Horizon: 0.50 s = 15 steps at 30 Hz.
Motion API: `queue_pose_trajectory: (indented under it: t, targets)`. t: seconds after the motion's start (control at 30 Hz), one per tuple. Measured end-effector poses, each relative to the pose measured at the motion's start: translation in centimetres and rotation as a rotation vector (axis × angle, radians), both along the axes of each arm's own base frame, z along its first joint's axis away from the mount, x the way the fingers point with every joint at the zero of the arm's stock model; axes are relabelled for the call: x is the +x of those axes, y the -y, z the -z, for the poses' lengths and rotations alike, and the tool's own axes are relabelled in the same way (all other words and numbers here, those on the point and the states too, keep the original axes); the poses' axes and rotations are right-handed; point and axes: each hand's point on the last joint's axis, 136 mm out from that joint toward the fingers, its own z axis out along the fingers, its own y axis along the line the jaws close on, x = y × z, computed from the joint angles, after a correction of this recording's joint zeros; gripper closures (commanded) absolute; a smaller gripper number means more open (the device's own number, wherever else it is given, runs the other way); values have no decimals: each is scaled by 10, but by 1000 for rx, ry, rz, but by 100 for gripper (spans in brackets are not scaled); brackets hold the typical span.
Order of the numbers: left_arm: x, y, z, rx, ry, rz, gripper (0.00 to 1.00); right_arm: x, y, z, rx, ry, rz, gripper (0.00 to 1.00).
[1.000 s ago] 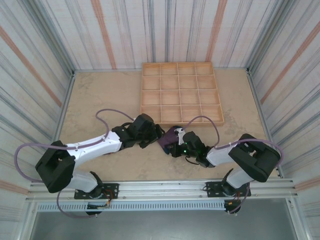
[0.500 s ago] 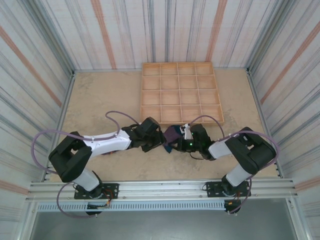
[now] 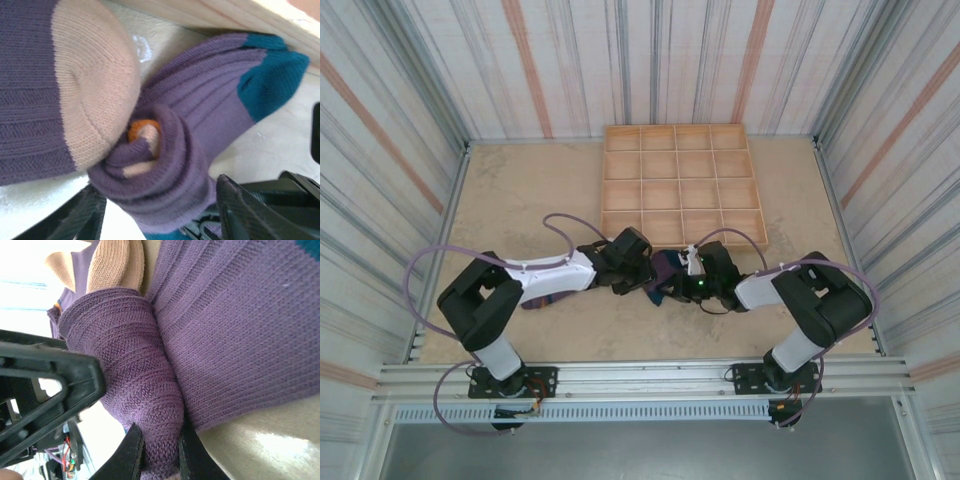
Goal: Roll the socks
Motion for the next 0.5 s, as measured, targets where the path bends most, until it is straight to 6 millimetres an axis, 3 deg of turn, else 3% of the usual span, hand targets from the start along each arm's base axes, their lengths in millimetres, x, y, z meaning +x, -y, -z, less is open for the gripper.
queue_pose_trajectory:
  t: [0.13,0.3,0.5]
  targets:
    - [-1,1,8,12,-18,-1,54,-4,3,0,-24,-35,2,100]
    - [-2,9,11,1,-41,11,57,-8,9,-1,-47,-65,10,100]
    - [-6,16,12,-16,-56,-1,75,-13,14,-1,-65,-93,15,100]
